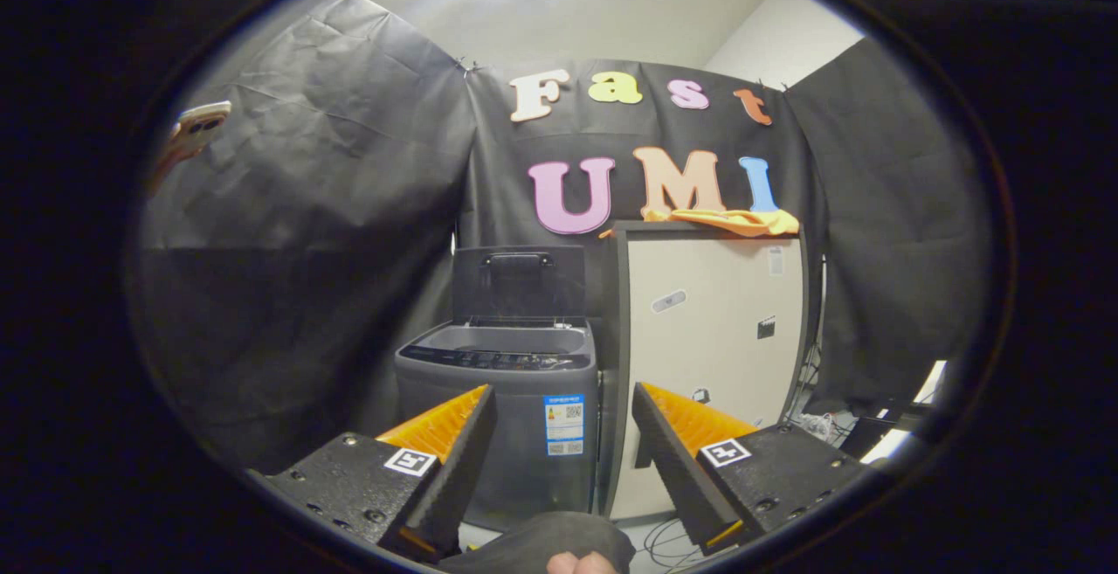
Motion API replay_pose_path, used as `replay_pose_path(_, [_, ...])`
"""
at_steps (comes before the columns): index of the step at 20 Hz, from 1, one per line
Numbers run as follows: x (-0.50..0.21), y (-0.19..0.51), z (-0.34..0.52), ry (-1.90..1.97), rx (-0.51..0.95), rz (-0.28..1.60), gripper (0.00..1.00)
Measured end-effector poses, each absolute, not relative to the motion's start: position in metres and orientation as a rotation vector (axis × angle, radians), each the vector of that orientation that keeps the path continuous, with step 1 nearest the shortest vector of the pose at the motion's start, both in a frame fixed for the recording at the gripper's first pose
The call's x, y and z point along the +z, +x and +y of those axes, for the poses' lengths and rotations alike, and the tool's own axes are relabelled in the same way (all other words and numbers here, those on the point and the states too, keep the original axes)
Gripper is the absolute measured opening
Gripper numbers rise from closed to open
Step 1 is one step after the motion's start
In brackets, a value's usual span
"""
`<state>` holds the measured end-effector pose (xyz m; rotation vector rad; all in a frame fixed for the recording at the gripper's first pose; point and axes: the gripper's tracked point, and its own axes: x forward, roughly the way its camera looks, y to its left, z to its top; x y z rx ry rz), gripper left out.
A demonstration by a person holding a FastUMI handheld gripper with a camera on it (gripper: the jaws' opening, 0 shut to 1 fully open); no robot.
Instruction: Put the clothes into the washing machine and then close the washing machine lid.
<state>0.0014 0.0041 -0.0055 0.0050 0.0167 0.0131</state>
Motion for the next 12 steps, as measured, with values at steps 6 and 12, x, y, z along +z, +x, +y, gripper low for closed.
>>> replay_pose_path(6, [-0.0030,0.0018,0.0050,0.005,0.018,0.012,0.94])
replay_pose_path(12, [-0.0005,0.0026,0.0033,0.020,0.017,0.016,0.94])
